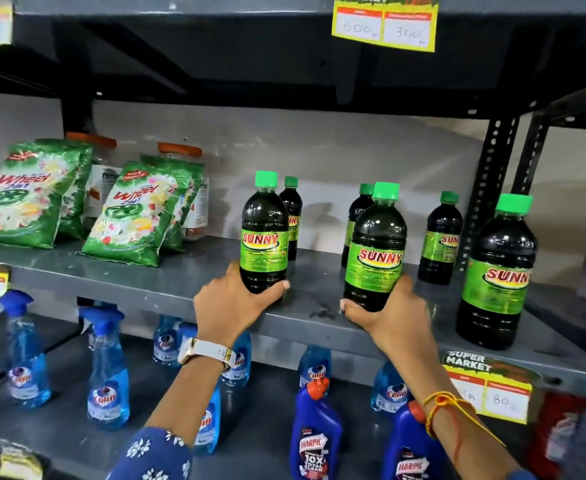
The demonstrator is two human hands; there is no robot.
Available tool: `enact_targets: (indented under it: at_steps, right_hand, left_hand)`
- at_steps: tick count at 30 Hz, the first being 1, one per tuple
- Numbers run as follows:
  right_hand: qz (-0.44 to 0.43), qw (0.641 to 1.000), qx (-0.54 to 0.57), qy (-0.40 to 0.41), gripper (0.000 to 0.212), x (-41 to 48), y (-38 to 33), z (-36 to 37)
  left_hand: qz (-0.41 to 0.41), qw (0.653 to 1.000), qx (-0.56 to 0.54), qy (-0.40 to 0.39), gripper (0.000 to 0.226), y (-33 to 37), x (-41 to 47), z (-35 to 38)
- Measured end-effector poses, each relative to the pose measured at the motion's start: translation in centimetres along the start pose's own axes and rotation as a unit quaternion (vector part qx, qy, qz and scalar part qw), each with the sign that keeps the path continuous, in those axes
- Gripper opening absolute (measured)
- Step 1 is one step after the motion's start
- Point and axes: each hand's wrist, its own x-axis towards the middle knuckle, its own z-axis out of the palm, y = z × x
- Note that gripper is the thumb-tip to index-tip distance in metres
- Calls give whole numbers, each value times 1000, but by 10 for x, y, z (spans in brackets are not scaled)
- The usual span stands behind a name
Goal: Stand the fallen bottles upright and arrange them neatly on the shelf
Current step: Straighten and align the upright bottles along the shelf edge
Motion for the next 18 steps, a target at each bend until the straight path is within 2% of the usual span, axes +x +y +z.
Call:
enact_targets:
  at_steps: [4, 6, 8, 9, 11, 12, 13, 14, 15, 16, 18]
  right_hand:
    - [4, 1000, 8, -12, 78, -1, -2, -2]
    - [-4, 999, 29, -23, 92, -4, -3, -6]
    - [-30, 993, 110, -9, 110, -15, -2, -17]
    - [-68, 987, 141, 31, 111, -21, 0, -25]
    - [-159, 963, 130, 173, 101, -25, 13, -50]
    - [-187, 942, 127, 248, 96, -21, 24, -64]
    - [-192, 924, 139, 299, 94, -15, 36, -80]
    - [-176, 917, 164, 318, 95, -7, 46, -94]
    - [-145, 922, 194, 302, 97, 2, 57, -107]
    - [-110, 938, 217, 247, 99, 11, 66, -117]
    - [-55, 970, 226, 77, 92, 23, 82, -127]
  left_hand:
    - [-3, 1000, -9, 9, 94, 1, -3, 0]
    - [-21, 999, -37, 4, 111, 4, -5, -4]
    - [-44, 990, -134, 30, 117, 7, -10, -9]
    - [-40, 978, -193, 75, 114, 7, -14, -11]
    - [10, 941, -264, 210, 99, 15, -25, -15]
    - [41, 921, -293, 252, 91, 25, -30, -18]
    - [71, 907, -322, 260, 85, 40, -36, -19]
    - [99, 903, -342, 239, 83, 56, -39, -19]
    - [119, 909, -349, 195, 86, 74, -42, -18]
    - [128, 919, -347, 138, 92, 92, -44, -16]
    - [103, 936, -335, 13, 109, 121, -47, -9]
